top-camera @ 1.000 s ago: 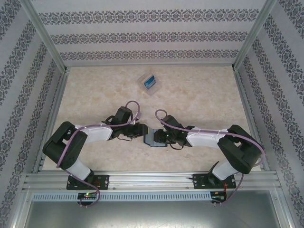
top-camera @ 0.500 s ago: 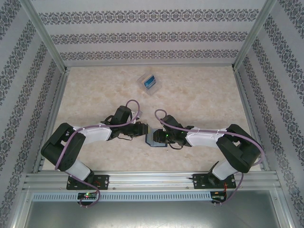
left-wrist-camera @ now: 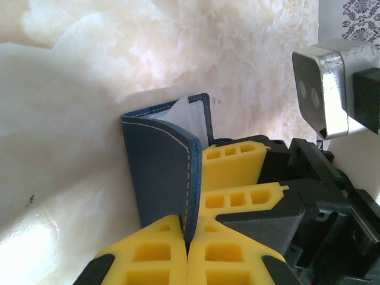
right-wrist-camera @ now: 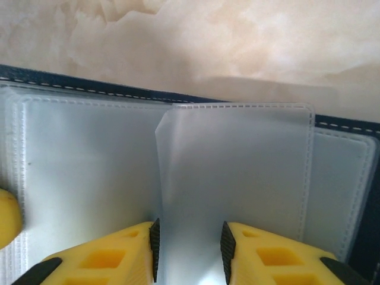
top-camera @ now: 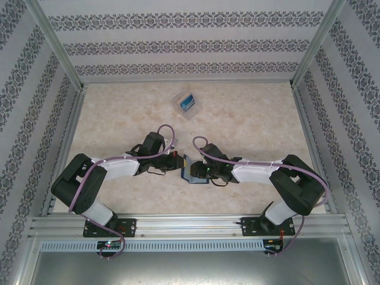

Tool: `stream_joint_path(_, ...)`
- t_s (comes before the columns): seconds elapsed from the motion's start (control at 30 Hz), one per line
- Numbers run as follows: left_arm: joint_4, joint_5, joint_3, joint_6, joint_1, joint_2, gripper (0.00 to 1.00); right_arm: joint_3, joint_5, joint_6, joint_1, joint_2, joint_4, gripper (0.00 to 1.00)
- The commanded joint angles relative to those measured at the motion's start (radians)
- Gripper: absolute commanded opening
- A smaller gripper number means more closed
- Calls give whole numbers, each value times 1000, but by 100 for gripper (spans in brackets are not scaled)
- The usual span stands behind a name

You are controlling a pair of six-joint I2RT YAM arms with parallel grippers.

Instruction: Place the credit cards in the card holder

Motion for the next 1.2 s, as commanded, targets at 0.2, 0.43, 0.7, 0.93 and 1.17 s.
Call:
stream_joint_path(0.2,-4,-43,-25,5,-8,-16,0,-127,-10,-3,-33,-145,113,41)
stream_joint_path(0.43,15,-36,-33,-10,-8,-19,0,-145,75,-90,66,-248,135,66)
stream_joint_path(0.7,40,-26,-55,-34,-8,-31,0,-105,114,-99,125,-144,187,69)
stream_joint_path(0.93,76,-18,-71,-57,-8,-32,0,-84,118,-107,147,-114,199,71)
stream_joint_path(1.17,104,1,-74,-75,-7,-26,0,-73,141,-114,153,-60,196,71)
